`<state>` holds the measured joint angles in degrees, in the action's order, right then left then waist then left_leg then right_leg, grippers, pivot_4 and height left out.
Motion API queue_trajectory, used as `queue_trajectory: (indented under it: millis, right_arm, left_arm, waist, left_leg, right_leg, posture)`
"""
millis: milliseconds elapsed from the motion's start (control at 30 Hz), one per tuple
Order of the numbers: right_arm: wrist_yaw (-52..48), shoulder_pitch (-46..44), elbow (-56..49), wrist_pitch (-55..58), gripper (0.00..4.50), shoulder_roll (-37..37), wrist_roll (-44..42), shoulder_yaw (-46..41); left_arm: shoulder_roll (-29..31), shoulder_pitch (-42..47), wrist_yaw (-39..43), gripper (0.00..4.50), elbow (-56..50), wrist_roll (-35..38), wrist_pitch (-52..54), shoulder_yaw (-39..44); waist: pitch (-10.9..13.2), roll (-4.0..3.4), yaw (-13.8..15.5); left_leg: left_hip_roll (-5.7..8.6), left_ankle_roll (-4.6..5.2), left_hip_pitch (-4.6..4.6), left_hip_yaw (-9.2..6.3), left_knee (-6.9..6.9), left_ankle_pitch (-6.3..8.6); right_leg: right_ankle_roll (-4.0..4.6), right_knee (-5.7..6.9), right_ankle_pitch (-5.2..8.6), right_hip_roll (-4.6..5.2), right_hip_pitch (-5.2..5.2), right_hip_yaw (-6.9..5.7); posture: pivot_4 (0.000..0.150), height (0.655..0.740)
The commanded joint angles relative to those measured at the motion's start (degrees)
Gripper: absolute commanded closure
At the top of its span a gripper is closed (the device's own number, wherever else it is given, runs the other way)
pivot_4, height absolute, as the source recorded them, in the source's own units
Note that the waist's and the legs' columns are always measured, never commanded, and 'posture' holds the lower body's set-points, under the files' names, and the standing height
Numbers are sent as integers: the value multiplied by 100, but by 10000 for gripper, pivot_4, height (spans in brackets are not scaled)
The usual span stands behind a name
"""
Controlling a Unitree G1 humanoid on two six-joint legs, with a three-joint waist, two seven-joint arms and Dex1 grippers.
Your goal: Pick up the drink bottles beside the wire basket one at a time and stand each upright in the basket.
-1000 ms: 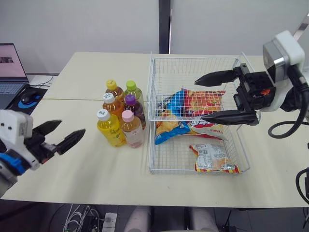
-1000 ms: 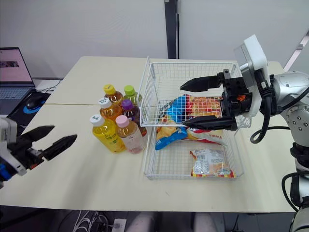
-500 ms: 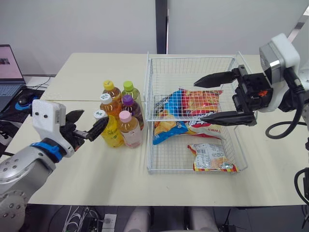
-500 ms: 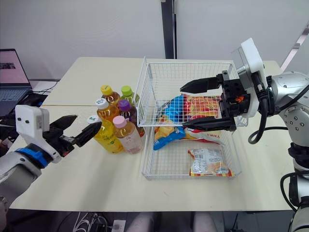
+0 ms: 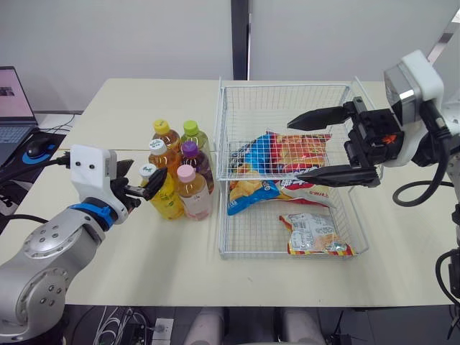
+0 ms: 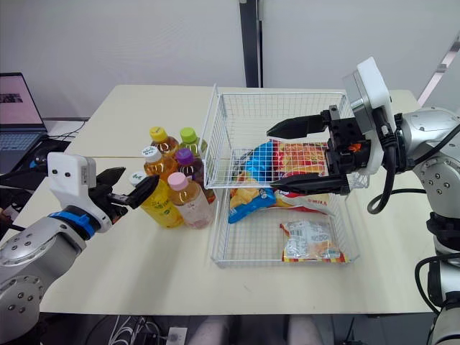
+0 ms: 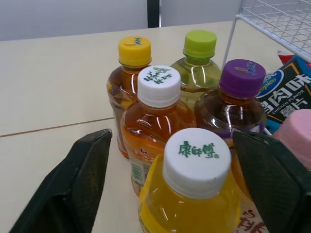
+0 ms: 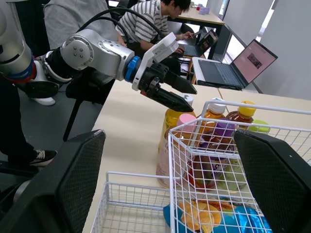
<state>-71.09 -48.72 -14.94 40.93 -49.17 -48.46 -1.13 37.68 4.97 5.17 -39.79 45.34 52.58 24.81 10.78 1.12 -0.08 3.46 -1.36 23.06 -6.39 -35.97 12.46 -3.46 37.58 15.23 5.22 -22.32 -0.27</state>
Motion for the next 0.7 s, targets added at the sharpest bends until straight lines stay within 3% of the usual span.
queue_trajectory:
  millis: [33, 167, 200, 700]
  right_arm:
    - [10, -141, -39, -41, 0, -10, -15, -210]
    - [21, -141, -51, -33, 0, -3, -29, -222]
    - [24, -142, -57, -29, 0, -5, -33, -225]
    - [16, -202, 58, -123, 0, 45, 17, -224]
  left_arm:
    - [-65, 59, 64, 18706, -49, -189, -220, -139]
    - [-96, 6, 140, 30428, -78, -291, -253, -209]
    - [-109, -1, 143, 31383, -85, -292, -253, -204]
    - [-76, -416, 599, 31382, -291, -192, -579, 200]
  waist:
    - [0, 0, 4]
    - [0, 0, 0]
    - [0, 0, 0]
    - [0, 0, -2]
  left_leg:
    - [0, 0, 0, 0, 0, 0]
    - [-1, 0, 0, -1, 0, 0]
    - [-2, 0, 0, -1, 0, 0]
    - [-2, -1, 0, -1, 0, 1]
  right_leg:
    - [0, 0, 0, 0, 0, 0]
    - [0, 0, 0, 0, 0, 0]
    - [0, 0, 0, -1, 0, 0]
    - [0, 0, 0, 0, 0, 1]
  posture:
    - [1500, 7400]
    - [1500, 7400]
    - [1500, 7400]
    - [1500, 7400]
